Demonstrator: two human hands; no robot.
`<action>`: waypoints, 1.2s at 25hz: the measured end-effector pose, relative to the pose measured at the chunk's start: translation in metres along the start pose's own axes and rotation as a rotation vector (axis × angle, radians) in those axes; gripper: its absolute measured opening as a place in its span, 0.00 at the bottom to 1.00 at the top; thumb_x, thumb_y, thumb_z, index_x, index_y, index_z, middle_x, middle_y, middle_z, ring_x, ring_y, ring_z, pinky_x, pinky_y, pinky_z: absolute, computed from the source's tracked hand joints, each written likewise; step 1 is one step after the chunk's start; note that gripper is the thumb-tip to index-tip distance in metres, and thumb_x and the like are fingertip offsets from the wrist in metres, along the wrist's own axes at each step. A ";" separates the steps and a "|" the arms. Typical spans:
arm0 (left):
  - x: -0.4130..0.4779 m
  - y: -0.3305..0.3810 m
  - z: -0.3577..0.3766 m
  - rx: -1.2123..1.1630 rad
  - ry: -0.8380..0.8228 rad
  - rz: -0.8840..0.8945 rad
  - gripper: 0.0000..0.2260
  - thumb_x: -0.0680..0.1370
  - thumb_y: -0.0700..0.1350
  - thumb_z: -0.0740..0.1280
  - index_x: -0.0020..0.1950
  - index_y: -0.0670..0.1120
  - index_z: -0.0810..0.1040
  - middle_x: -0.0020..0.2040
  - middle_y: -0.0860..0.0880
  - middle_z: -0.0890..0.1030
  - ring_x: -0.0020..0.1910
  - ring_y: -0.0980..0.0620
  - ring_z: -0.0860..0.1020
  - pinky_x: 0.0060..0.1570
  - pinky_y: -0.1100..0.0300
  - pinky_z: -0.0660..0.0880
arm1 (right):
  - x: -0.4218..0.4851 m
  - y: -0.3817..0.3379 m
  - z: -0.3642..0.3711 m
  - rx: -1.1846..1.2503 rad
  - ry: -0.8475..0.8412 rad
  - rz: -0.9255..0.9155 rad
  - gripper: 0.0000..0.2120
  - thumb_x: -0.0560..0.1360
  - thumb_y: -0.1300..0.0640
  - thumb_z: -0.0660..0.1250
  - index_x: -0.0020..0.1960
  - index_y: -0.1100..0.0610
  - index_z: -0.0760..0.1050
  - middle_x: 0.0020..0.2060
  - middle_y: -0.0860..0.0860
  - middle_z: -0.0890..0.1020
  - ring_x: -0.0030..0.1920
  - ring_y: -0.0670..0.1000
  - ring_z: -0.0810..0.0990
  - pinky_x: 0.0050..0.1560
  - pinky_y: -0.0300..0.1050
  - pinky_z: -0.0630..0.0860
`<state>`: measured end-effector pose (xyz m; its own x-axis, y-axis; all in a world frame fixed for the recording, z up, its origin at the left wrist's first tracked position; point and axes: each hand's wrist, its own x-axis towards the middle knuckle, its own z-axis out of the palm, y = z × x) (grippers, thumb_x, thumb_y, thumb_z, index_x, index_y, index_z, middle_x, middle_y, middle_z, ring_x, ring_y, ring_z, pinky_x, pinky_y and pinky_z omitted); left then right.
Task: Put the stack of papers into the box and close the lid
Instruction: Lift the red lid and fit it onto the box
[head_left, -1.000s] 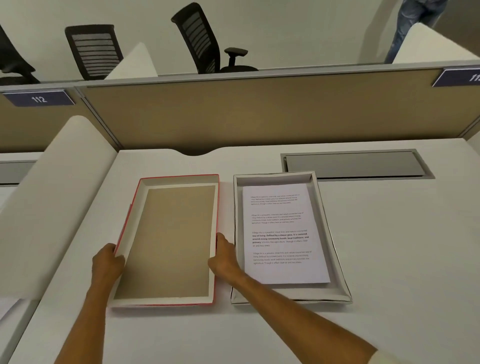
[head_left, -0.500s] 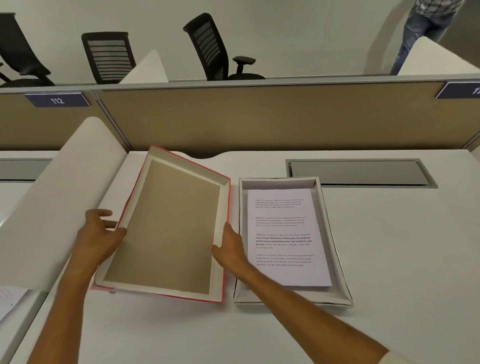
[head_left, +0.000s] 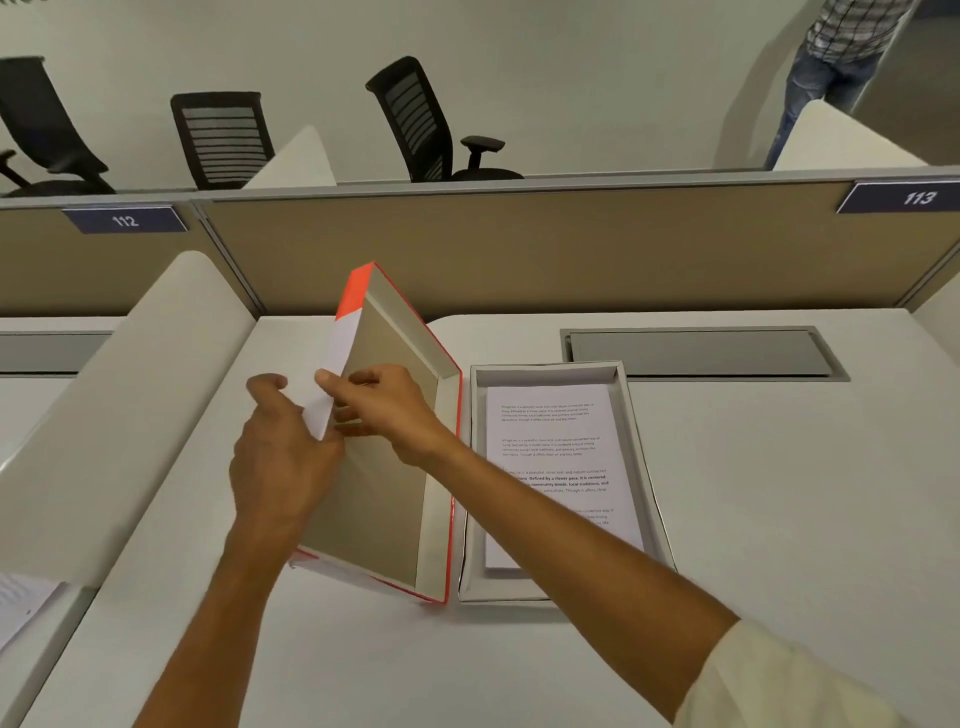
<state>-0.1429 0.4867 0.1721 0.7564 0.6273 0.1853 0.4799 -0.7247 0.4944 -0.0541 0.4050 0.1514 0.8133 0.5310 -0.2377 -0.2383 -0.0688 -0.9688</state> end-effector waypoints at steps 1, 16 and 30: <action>-0.002 0.006 0.000 -0.001 -0.002 0.002 0.31 0.73 0.51 0.73 0.67 0.44 0.61 0.55 0.37 0.82 0.46 0.36 0.83 0.46 0.45 0.80 | 0.000 -0.004 -0.001 -0.005 -0.008 -0.001 0.22 0.74 0.49 0.71 0.56 0.68 0.77 0.53 0.65 0.82 0.50 0.60 0.84 0.49 0.54 0.84; 0.007 -0.020 0.025 -0.562 -0.527 -0.349 0.36 0.76 0.65 0.55 0.75 0.41 0.63 0.73 0.40 0.70 0.69 0.38 0.72 0.70 0.41 0.68 | -0.035 -0.031 -0.075 0.342 0.093 0.160 0.18 0.77 0.65 0.67 0.64 0.71 0.72 0.62 0.62 0.79 0.60 0.61 0.80 0.56 0.52 0.79; -0.034 -0.015 0.148 -0.961 -0.615 -0.298 0.18 0.80 0.59 0.59 0.69 0.58 0.74 0.62 0.48 0.82 0.56 0.43 0.83 0.57 0.43 0.79 | -0.111 0.043 -0.266 0.128 0.222 0.152 0.23 0.74 0.40 0.67 0.56 0.59 0.79 0.50 0.54 0.85 0.44 0.50 0.86 0.42 0.45 0.83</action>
<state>-0.1103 0.4344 0.0327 0.8842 0.3025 -0.3559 0.3403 0.1045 0.9345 -0.0131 0.1182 0.1171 0.8560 0.3245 -0.4024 -0.4195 -0.0187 -0.9076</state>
